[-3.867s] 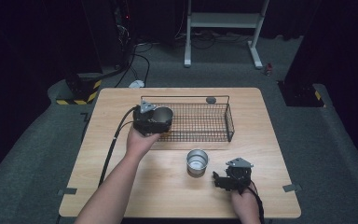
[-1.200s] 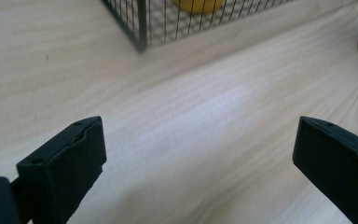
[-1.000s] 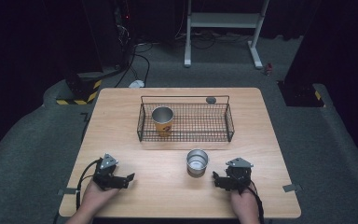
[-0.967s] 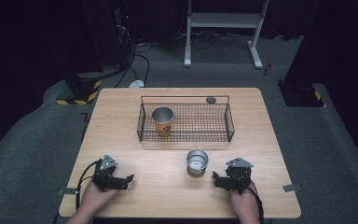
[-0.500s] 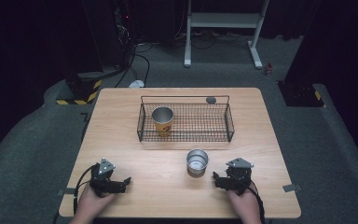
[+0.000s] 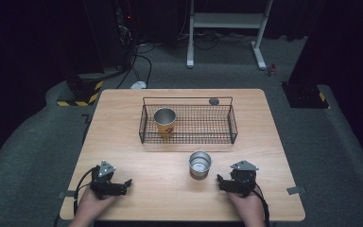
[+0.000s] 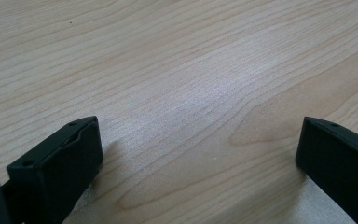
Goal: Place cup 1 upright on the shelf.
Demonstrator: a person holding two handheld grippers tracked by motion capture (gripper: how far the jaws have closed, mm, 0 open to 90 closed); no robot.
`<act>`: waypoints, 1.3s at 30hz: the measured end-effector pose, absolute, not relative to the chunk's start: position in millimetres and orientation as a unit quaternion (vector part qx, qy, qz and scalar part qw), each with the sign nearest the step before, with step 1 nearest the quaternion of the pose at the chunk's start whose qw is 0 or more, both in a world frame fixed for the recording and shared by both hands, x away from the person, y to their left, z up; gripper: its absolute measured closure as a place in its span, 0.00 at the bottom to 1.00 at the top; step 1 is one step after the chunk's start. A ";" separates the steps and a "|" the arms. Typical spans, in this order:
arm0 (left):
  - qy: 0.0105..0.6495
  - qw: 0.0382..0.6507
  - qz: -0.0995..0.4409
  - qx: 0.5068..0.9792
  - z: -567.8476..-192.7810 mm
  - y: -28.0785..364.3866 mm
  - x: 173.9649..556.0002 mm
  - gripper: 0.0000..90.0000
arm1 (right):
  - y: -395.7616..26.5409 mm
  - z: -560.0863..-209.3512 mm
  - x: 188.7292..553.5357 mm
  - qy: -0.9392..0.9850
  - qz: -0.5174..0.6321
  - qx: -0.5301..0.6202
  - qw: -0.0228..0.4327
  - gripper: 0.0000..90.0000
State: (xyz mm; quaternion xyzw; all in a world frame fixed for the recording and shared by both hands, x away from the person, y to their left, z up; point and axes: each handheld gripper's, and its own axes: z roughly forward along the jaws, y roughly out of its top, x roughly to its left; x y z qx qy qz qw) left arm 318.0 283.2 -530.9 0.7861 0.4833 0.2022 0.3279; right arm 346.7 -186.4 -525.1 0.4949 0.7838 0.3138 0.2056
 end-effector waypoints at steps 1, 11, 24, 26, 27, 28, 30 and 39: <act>0.483 0.328 0.202 0.786 -530.9 283.2 318.0 0.01 | -186.4 -525.1 346.7 0.784 0.314 0.495 0.206 0.10; 0.482 0.328 0.202 0.787 -531.0 283.1 318.7 0.01 | -187.9 -520.5 345.9 0.781 0.318 0.496 0.209 0.11; 0.483 0.328 0.201 0.786 -530.9 282.9 318.8 0.01 | -188.8 -506.8 341.1 0.781 0.342 0.474 0.220 0.11; 0.483 0.328 0.201 0.787 -530.8 282.8 318.9 0.01 | -189.4 -503.7 341.1 0.780 0.347 0.470 0.225 0.11; 0.483 0.328 0.201 0.787 -530.8 282.8 318.9 0.01 | -189.4 -503.7 341.1 0.780 0.347 0.470 0.225 0.11; 0.483 0.327 0.201 0.787 -530.8 282.7 319.1 0.01 | -189.6 -501.9 340.6 0.779 0.349 0.470 0.226 0.11; 0.484 0.327 0.201 0.787 -530.7 282.7 319.2 0.01 | -191.3 -497.7 339.9 0.776 0.359 0.464 0.229 0.12; 0.484 0.327 0.201 0.786 -530.8 282.9 319.2 0.01 | -190.2 -483.5 334.9 0.772 0.376 0.456 0.233 0.13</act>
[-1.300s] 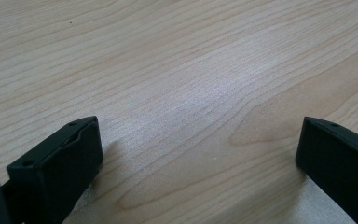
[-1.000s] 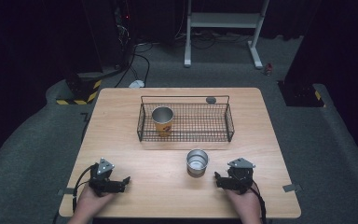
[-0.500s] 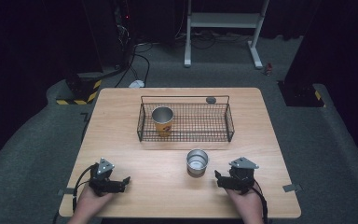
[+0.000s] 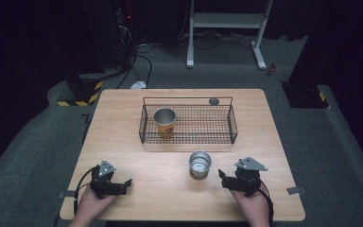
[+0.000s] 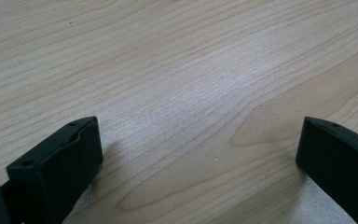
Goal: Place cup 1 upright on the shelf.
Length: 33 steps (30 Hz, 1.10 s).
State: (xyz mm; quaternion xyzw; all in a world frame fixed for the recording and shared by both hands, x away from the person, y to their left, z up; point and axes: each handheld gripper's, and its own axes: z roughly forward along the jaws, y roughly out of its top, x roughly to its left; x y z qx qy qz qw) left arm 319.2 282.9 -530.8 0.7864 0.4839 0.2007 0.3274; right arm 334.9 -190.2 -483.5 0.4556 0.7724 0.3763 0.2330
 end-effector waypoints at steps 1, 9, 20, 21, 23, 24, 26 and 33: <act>0.484 0.327 0.201 0.787 -530.7 282.9 319.2 0.01 | -189.6 -481.9 333.9 0.771 0.378 0.456 0.233 0.13; 0.484 0.327 0.201 0.787 -530.7 283.0 319.2 0.01 | -183.9 -469.9 327.9 0.774 0.390 0.440 0.235 0.14; 0.482 0.326 0.200 0.788 -530.6 283.3 319.3 0.01 | -173.0 -459.6 320.2 0.774 0.417 0.418 0.230 0.13; 0.482 0.326 0.200 0.788 -530.6 283.3 319.3 0.01 | -171.9 -459.3 319.9 0.774 0.419 0.415 0.230 0.13; 0.482 0.326 0.200 0.788 -530.6 283.3 319.3 0.01 | -169.0 -458.8 319.1 0.776 0.422 0.410 0.229 0.12; 0.483 0.326 0.200 0.788 -530.6 283.3 319.3 0.01 | -167.9 -458.7 318.8 0.775 0.423 0.409 0.229 0.12; 0.483 0.326 0.200 0.788 -530.6 283.3 319.3 0.01 | -165.3 -458.7 318.2 0.775 0.427 0.405 0.229 0.11; 0.483 0.326 0.201 0.788 -530.6 283.2 319.4 0.01 | -157.8 -460.7 318.0 0.777 0.430 0.400 0.225 0.10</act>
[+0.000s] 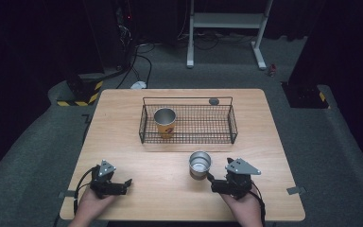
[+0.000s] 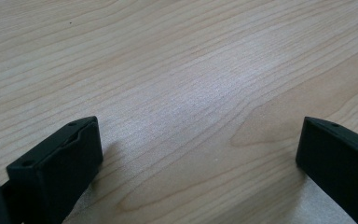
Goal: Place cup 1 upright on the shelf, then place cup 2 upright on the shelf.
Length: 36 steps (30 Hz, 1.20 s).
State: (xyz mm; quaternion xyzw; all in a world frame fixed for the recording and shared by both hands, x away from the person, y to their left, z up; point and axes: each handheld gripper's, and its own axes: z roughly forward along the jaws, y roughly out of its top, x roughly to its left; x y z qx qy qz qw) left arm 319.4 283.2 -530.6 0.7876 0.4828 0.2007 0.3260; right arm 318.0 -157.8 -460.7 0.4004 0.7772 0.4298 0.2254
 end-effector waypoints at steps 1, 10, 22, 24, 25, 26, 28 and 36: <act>0.483 0.326 0.201 0.788 -530.6 283.2 319.4 0.01 | -154.9 -462.1 317.9 0.779 0.429 0.398 0.226 0.10; 0.485 0.326 0.202 0.786 -530.7 283.0 319.3 0.01 | -144.5 -466.2 318.0 0.781 0.432 0.390 0.227 0.11; 0.486 0.327 0.203 0.785 -530.8 282.9 319.3 0.01 | -136.9 -475.2 321.5 0.791 0.423 0.385 0.218 0.11; 0.485 0.326 0.203 0.786 -530.8 283.0 319.4 0.01 | -135.5 -477.3 323.0 0.792 0.422 0.386 0.213 0.11; 0.485 0.326 0.203 0.786 -530.7 282.9 319.5 0.01 | -134.6 -478.2 323.2 0.794 0.421 0.384 0.212 0.11; 0.485 0.326 0.203 0.786 -530.7 282.8 319.6 0.01 | -133.2 -479.4 323.3 0.794 0.420 0.384 0.213 0.11; 0.486 0.325 0.203 0.785 -530.7 282.6 319.9 0.01 | -131.0 -481.5 323.5 0.796 0.417 0.383 0.213 0.11; 0.485 0.324 0.203 0.787 -530.4 282.8 319.9 0.01 | -124.6 -484.6 326.8 0.797 0.410 0.387 0.216 0.11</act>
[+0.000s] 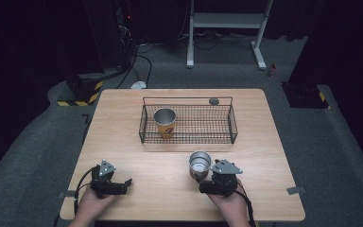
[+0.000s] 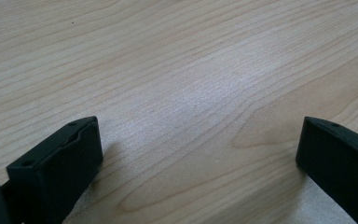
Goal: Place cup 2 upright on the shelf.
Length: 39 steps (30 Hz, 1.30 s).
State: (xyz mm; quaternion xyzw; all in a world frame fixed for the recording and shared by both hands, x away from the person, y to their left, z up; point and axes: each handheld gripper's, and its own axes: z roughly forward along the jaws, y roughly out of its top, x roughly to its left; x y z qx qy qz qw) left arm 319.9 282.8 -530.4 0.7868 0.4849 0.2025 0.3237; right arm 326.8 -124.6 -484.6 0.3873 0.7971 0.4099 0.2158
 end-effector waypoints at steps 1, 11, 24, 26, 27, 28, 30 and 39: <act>0.484 0.323 0.202 0.787 -530.4 282.9 320.0 0.01 | -124.6 -484.6 327.1 0.797 0.408 0.389 0.214 0.11; 0.480 0.324 0.197 0.791 -530.0 282.9 321.3 0.00 | -116.6 -491.4 332.7 0.790 0.399 0.415 0.211 0.11; 0.479 0.326 0.195 0.792 -530.2 282.7 320.2 0.00 | -105.9 -498.3 339.8 0.784 0.419 0.413 0.198 0.11; 0.478 0.326 0.195 0.792 -530.4 282.9 320.3 0.00 | -102.8 -500.3 343.5 0.778 0.428 0.412 0.204 0.11; 0.478 0.326 0.195 0.792 -530.4 282.9 320.3 0.00 | -102.3 -500.6 344.3 0.776 0.431 0.414 0.201 0.11; 0.477 0.327 0.195 0.792 -530.3 283.0 320.3 0.00 | -102.3 -500.6 344.3 0.776 0.431 0.414 0.201 0.11; 0.474 0.326 0.195 0.795 -530.1 283.3 320.9 0.00 | -103.7 -500.7 347.7 0.774 0.438 0.409 0.204 0.11; 0.473 0.326 0.196 0.795 -530.2 283.3 320.5 0.00 | -108.2 -506.0 347.6 0.767 0.454 0.407 0.201 0.15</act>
